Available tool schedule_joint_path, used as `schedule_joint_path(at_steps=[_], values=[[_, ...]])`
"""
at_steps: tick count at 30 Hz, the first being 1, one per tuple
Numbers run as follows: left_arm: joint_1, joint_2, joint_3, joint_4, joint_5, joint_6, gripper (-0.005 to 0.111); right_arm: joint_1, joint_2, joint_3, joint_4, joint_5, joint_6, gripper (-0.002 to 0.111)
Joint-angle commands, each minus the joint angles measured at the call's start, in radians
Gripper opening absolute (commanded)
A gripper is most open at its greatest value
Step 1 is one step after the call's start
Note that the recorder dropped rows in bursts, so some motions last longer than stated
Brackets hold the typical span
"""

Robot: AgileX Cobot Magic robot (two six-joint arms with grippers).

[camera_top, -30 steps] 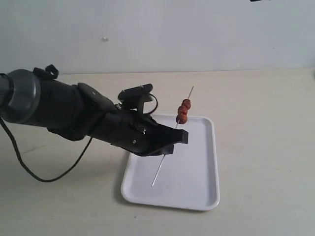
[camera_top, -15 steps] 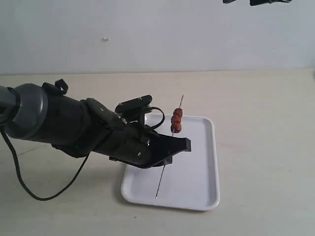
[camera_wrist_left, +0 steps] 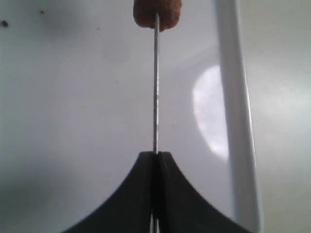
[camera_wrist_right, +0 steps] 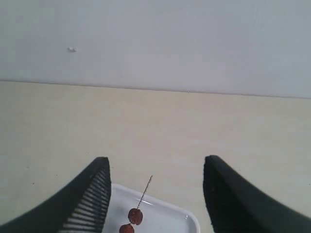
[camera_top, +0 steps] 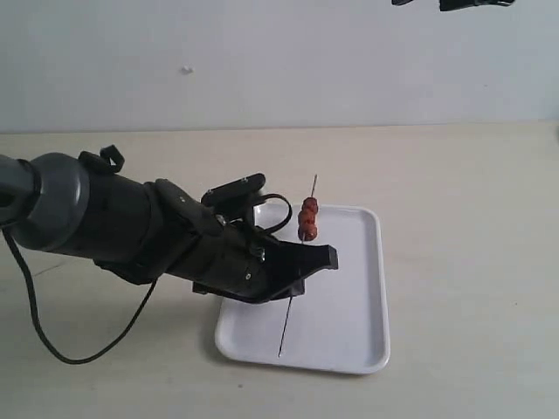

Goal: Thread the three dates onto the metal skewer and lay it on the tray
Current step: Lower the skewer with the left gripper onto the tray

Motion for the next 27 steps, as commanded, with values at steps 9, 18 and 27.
schedule_joint_path(at_steps=[9,18,27], values=[[-0.001,0.031,-0.013,0.005,0.047,-0.023,0.000,-0.001,-0.007,0.003,0.004,0.010,-0.016,0.055],[-0.001,0.031,-0.013,0.020,0.063,-0.027,0.023,-0.001,-0.007,0.003,0.004,0.012,-0.017,0.050],[-0.001,0.031,-0.013,0.020,0.067,-0.027,0.041,-0.001,-0.007,0.003,0.004,0.014,-0.039,0.050]])
